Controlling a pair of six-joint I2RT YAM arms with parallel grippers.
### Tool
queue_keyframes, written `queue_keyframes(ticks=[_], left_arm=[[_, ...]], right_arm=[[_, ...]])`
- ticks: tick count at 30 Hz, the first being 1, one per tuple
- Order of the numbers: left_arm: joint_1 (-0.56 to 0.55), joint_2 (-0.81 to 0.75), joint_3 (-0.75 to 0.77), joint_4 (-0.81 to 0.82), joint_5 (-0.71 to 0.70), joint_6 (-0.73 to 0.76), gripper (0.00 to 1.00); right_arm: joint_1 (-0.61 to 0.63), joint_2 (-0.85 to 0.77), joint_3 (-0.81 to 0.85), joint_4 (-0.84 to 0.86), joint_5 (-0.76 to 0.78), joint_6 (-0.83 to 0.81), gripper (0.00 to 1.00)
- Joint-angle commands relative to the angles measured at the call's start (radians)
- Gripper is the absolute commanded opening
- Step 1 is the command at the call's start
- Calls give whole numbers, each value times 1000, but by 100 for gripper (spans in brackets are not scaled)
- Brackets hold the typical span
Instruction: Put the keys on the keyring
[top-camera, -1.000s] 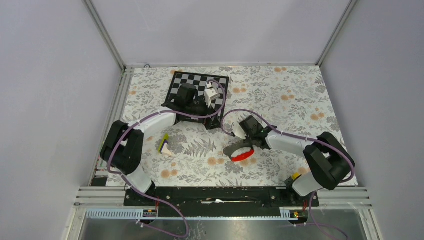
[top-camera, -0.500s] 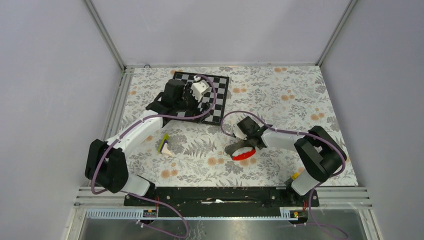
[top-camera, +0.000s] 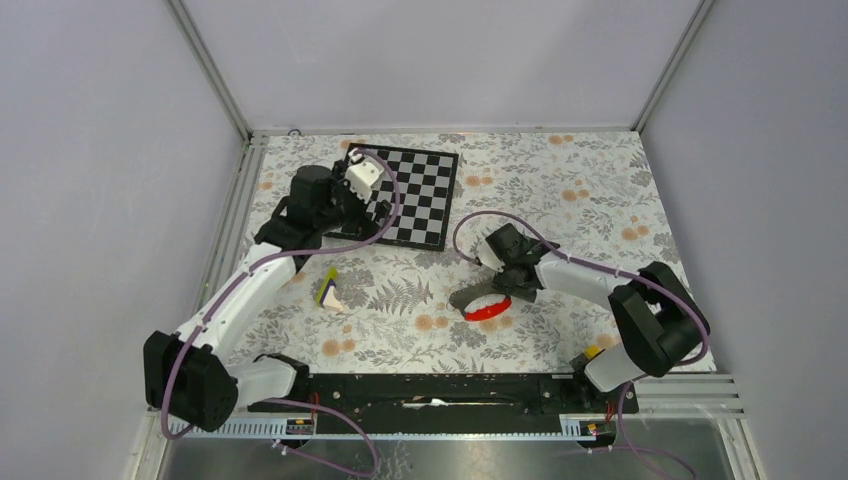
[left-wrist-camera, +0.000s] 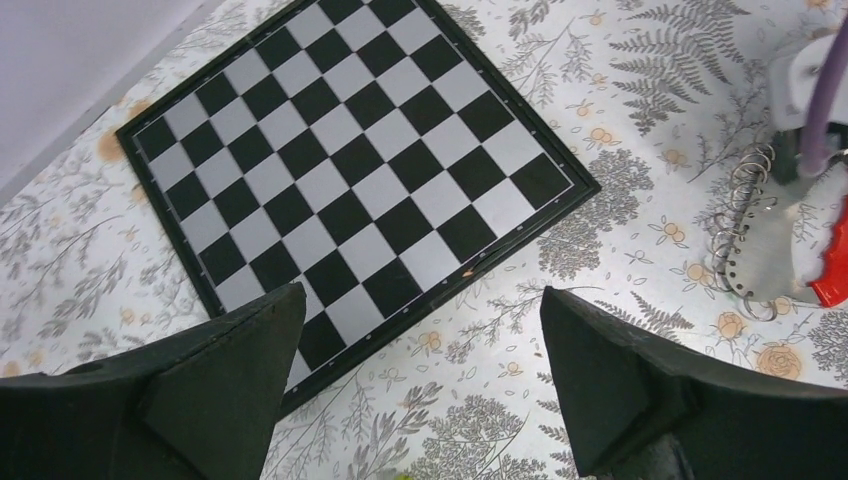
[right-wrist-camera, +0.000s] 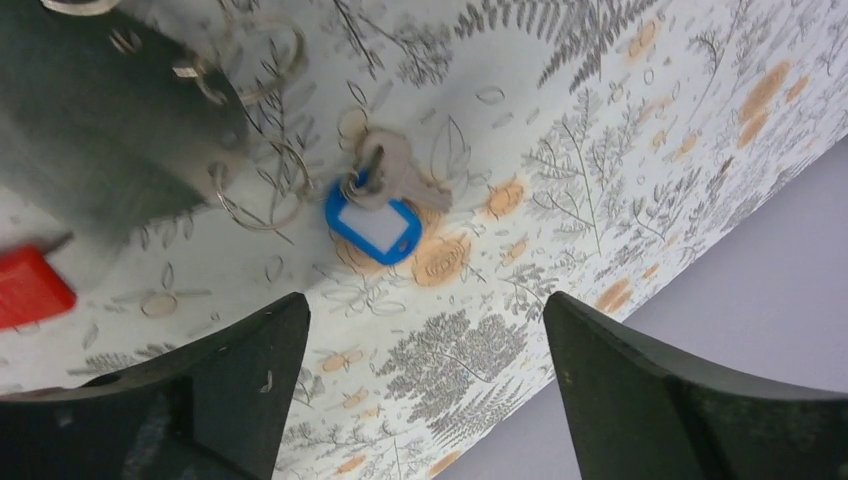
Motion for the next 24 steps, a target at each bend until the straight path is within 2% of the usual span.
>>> queue_keyframes(ticks=[1,12,18,24], left_arm=[[15,-103,-47,66,-97,-35,99],[34,-263,-55,41,-283,-103,99],[46,-328,-97,34,-335,-128,99],[56,-342,-221,128,-295,-42,99]], right_arm=[[-42,-97,4,-84,-32,23,99],[-99,-371,34,-116,-76,82,100],[-110,-370,93,-62,-77,131,100],[-148,-345,70,98,-74,148,100]])
